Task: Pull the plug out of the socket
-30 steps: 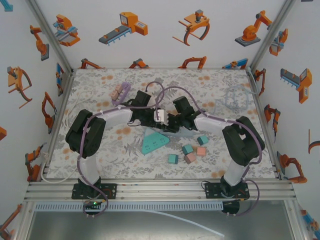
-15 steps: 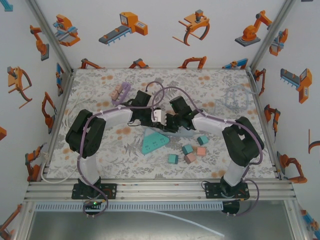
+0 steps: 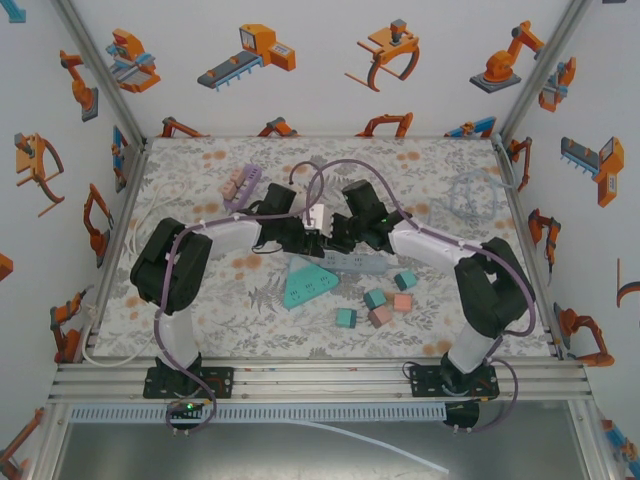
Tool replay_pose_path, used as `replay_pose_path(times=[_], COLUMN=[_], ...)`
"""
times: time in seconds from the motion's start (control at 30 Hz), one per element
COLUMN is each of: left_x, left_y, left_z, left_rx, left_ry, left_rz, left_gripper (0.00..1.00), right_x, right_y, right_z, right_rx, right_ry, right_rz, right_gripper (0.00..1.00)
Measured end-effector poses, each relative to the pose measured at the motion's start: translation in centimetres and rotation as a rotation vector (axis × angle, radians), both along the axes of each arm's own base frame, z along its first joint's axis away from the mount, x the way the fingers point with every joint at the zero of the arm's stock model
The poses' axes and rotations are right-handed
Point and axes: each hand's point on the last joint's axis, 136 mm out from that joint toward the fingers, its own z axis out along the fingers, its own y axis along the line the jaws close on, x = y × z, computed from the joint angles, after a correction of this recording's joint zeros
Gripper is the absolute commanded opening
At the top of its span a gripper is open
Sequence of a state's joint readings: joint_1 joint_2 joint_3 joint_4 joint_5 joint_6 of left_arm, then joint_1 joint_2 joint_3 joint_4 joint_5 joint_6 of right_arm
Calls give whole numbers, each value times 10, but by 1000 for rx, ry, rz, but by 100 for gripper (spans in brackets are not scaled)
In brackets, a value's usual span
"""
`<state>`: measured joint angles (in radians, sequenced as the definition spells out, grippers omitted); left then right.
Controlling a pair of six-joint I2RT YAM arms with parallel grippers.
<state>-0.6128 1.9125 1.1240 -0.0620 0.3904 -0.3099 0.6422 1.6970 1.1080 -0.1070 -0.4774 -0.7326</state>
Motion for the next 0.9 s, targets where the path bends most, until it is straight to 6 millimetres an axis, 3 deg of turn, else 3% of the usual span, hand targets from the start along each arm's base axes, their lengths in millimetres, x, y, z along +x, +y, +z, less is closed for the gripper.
replay_pose_path(times=[0.17, 0.33, 0.5, 0.63, 0.77, 0.9], left_x=[0, -3, -6, -11, -14, -16], left_y=[1, 4, 10, 19, 21, 16], left_z=[3, 7, 9, 11, 16, 33], left_rx=[-12, -18, 9, 48, 49, 26], left_ry=[-20, -35, -30, -16, -8, -34], left_rz=[2, 2, 12, 27, 35, 40], left_gripper=[53, 53, 56, 59, 63, 68], right_x=[-1, -14, -28, -35, -46, -50], right_y=[-1, -13, -37, -66, -96, -124], right_z=[16, 59, 105, 127, 127, 91], right_rx=[37, 144, 289, 419, 576, 671], right_ry=[-26, -68, -53, 34, 177, 363], right_rz=[-19, -87, -246, -456, -661, -899], right_gripper=[0, 0, 0, 0, 0, 0])
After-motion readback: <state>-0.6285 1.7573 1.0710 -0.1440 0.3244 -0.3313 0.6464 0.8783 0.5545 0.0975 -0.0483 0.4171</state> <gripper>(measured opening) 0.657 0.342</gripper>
